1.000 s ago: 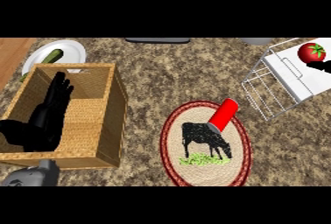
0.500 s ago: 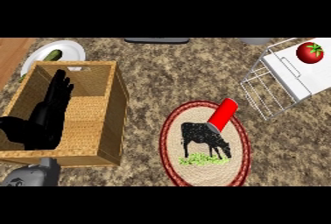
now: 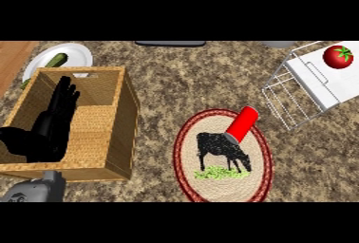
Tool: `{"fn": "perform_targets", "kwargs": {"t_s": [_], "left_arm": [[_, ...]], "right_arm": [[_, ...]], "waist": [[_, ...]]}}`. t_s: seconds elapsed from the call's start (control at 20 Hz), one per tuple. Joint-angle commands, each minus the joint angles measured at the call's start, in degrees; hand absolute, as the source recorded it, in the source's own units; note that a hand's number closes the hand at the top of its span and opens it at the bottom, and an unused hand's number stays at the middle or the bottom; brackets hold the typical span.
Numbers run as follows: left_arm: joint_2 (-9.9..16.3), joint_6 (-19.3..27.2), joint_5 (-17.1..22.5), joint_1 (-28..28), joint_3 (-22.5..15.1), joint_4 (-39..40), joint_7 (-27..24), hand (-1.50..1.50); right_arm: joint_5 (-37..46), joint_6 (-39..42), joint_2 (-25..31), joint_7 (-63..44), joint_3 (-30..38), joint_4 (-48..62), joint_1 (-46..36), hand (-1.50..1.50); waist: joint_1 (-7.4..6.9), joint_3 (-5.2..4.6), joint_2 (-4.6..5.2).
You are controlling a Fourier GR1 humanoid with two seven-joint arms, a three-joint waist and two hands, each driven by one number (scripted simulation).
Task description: Pick the tomato from the placemat and place it in the tiered shelf
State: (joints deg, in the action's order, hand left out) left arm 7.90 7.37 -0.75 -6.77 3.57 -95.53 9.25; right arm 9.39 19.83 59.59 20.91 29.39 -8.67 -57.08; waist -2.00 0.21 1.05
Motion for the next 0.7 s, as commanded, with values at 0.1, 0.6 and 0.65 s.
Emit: {"fn": "perform_targets", "kwargs": {"t_s": [0.1,0.6,0.65], "left_arm": [[-0.26,-0.19,0.04,0.95,-0.18,-0.77,-0.59,0.0],[-0.49,0.59,-0.46,-1.47,0.45,1.73,-1.47,0.0],[0.3,-0.46,0.38,-0.04,0.45,-0.96,-0.09,0.0]], "right_arm": [[-1.54,6.26,6.35,1.68,2.01,2.08,6.33,-1.5],[-3.03,15.7,10.21,6.67,3.69,2.06,11.88,-1.5],[-3.52,16.55,11.8,5.33,4.25,2.29,11.28,-1.5]], "waist": [[-0.26,0.18,0.24],[0.23,0.41,0.77],[-0.72,0.42,0.47]]}}
